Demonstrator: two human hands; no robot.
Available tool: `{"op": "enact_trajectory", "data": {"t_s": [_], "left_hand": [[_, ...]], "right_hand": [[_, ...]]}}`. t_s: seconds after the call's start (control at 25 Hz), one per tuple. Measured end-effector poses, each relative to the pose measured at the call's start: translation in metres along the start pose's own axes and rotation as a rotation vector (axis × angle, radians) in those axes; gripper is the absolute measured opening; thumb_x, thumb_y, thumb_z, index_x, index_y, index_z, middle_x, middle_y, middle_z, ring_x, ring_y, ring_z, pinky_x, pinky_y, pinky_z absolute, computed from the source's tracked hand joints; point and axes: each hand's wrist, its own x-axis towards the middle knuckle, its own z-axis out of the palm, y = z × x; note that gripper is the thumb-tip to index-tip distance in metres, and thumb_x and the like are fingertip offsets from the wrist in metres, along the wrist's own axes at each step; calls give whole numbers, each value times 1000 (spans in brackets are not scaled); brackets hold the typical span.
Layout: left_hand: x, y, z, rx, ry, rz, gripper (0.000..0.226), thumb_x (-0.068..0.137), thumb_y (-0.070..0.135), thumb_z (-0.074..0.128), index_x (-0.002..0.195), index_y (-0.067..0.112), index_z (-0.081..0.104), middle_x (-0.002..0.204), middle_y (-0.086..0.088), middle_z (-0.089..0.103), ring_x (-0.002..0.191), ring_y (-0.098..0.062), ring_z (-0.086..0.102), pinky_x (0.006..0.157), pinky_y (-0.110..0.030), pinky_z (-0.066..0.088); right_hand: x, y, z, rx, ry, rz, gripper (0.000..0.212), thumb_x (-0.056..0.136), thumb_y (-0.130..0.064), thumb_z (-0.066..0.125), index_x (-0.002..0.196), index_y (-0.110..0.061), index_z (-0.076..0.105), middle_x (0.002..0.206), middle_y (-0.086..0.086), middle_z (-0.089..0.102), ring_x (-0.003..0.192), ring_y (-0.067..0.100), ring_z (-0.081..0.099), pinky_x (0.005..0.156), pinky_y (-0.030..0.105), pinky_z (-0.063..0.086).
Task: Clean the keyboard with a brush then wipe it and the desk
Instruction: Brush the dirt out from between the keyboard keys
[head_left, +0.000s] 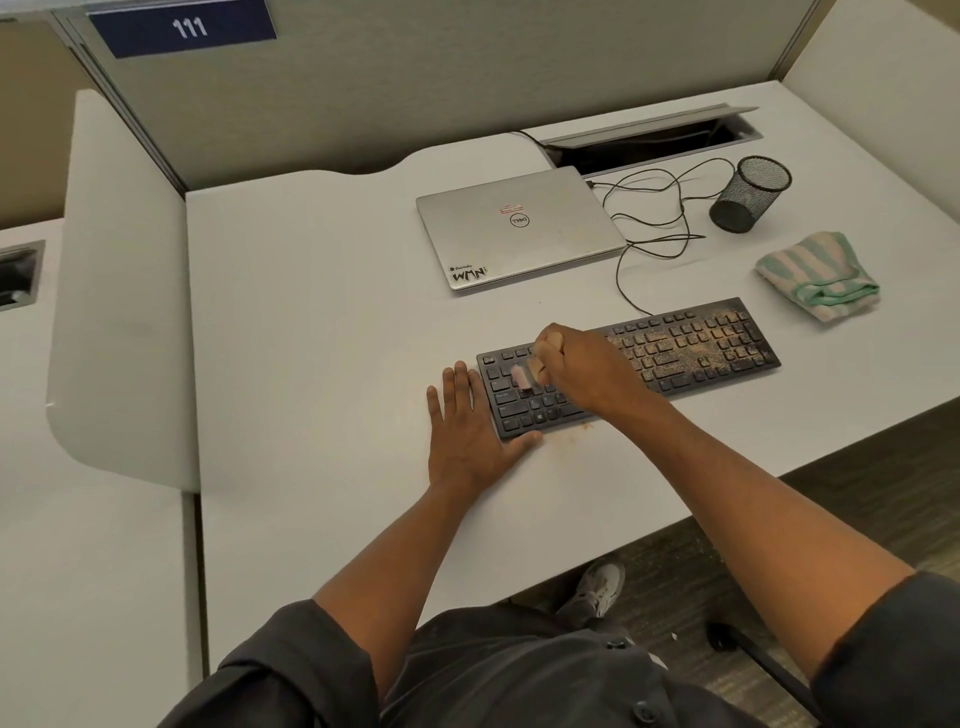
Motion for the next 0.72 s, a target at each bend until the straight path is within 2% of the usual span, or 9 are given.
{"op": "enact_trajectory", "data": {"t_s": [0.16,0.32,0.52,0.6,0.72], "left_hand": [[0,-1,1,10,6,-3,129,76,97,24,160,2,-4,169,-18,-9,155,-30,-16,125,-52,-10],[0,-1,1,0,7,3,129,77,96,27,160,3,-5,168,-19,-9,155,-30,-16,125,-52,-10],[0,-1,2,3,6,-1,130,76,96,27,160,3,-5,168,-18,-10,155,-30,-17,125,-52,-10],[1,0,2,0,8,-1,129,76,96,26,160,3,-5,169,-19,-9,155,-30,-16,125,-53,-9],[1,-1,3,2,9,-1,130,76,97,25,160,3,-4,169,-18,-8,156,-30,-15,125,-53,-9]], "right_hand": [[1,0,0,-100,-34,42,36,97,-32,36,83,-15,65,70,3,70,76,25,67,78,41,55],[-3,5,3,27,30,-17,34,98,-35,34,89,-20,63,73,0,72,76,22,67,76,40,55],[-2,1,3,-67,24,11,38,100,-33,35,87,-18,66,67,-3,67,77,24,66,71,35,52],[-3,0,4,-2,80,-13,35,98,-39,32,91,-22,63,73,0,70,75,24,66,71,37,53],[-5,0,6,-50,43,-14,39,96,-40,30,85,-21,62,72,2,69,71,24,65,71,41,56]]}}
